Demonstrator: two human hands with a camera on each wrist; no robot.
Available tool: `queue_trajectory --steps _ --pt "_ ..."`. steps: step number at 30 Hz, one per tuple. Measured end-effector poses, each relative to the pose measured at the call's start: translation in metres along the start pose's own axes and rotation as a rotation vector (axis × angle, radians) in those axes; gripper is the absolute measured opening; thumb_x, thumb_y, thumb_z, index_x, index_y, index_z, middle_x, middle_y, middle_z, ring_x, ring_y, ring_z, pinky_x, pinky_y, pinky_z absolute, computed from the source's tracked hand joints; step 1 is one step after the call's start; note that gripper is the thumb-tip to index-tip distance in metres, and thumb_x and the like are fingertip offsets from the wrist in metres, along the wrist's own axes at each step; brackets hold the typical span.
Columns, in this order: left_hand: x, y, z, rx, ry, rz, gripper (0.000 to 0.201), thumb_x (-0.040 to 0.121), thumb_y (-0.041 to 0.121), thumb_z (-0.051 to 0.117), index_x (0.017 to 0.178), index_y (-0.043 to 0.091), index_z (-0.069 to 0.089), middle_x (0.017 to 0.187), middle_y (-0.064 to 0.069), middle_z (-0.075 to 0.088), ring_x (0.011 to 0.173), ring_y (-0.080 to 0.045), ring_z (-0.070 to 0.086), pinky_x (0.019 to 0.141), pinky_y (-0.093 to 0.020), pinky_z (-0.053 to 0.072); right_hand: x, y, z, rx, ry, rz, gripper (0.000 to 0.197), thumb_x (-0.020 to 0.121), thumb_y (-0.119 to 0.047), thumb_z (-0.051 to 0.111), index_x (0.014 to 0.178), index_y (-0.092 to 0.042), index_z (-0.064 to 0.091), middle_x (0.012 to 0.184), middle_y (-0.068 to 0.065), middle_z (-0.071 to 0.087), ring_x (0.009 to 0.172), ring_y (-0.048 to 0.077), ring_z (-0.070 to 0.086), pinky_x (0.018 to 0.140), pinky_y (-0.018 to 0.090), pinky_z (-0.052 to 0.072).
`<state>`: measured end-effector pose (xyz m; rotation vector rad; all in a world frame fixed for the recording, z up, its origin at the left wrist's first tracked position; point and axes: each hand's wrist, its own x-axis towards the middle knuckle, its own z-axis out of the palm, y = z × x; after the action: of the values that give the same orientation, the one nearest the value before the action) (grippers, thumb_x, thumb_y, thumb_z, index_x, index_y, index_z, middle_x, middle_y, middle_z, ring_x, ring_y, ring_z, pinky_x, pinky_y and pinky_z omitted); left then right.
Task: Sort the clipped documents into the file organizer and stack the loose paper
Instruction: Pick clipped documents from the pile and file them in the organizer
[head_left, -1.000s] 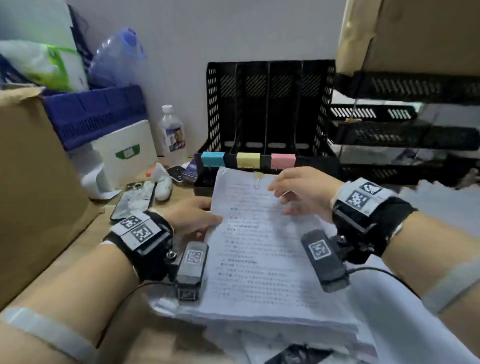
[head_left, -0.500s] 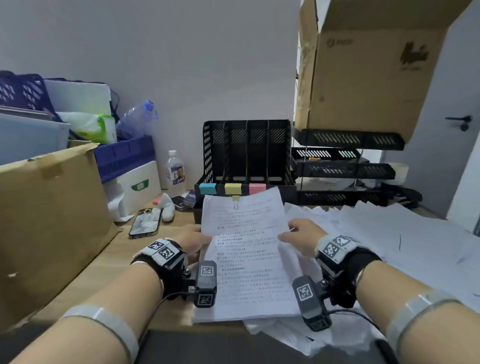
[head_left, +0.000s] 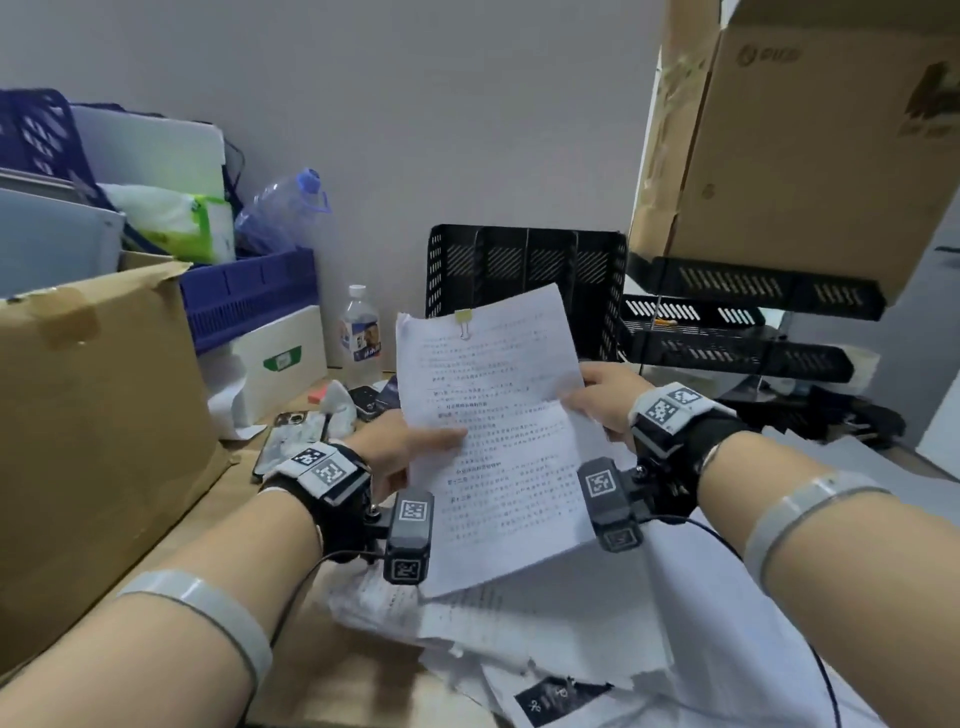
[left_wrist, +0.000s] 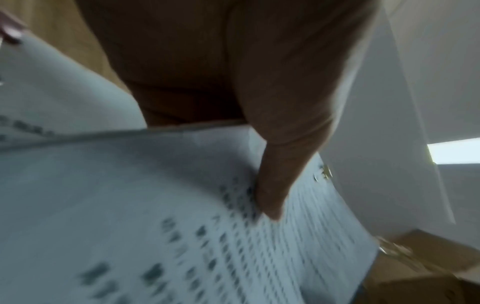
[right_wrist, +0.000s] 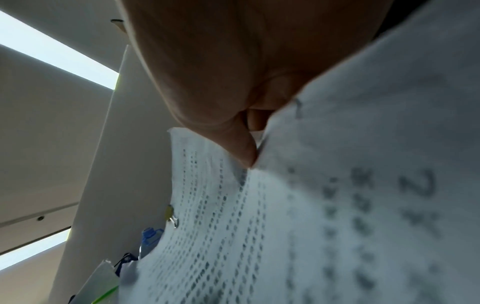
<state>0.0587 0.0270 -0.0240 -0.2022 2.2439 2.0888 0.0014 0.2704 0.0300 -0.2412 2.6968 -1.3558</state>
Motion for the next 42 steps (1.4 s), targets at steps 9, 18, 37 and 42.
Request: queue_trajectory --steps 9,18,37,42 --pt "0.029 0.085 -0.010 0.381 0.643 0.414 0.031 0.096 0.021 0.062 0.110 -0.005 0.071 0.106 -0.025 0.071 0.102 -0.040 0.069 0.089 -0.047 0.057 0.005 -0.074 -0.035 0.221 0.024 -0.145 0.044 0.093 -0.027 0.065 0.132 -0.019 0.047 0.120 0.007 0.062 0.108 0.020 0.065 0.092 0.044 0.057" --pt "0.052 0.122 0.014 0.887 0.734 0.570 0.020 0.097 0.013 0.046 0.098 0.003 0.063 0.095 -0.022 0.069 0.089 -0.043 0.064 0.070 -0.039 0.042 0.019 -0.132 -0.042 0.357 -0.107 -0.300 0.085 0.084 -0.056 0.069 0.152 -0.023 0.030 0.139 0.007 0.051 0.108 0.026 0.067 0.083 0.050 0.061" --pt "0.158 0.094 0.038 0.809 0.397 0.393 0.055 0.091 0.013 0.046 0.145 0.015 0.034 0.118 -0.017 0.058 0.096 -0.035 0.061 0.079 -0.045 0.054 0.107 -0.138 -0.046 0.285 0.158 -0.326 0.058 0.094 0.008 0.025 0.132 -0.026 0.053 0.118 0.009 0.061 0.094 0.037 0.072 0.065 0.044 0.064" --pt "0.169 0.080 0.028 0.922 0.278 0.271 0.020 0.089 0.021 0.054 0.108 0.015 0.057 0.101 -0.008 0.066 0.088 -0.026 0.064 0.060 -0.029 0.042 0.124 -0.119 -0.030 0.229 0.175 -0.304 0.056 0.091 0.007 0.032 0.133 -0.025 0.052 0.128 0.011 0.055 0.094 0.039 0.070 0.066 0.049 0.063"
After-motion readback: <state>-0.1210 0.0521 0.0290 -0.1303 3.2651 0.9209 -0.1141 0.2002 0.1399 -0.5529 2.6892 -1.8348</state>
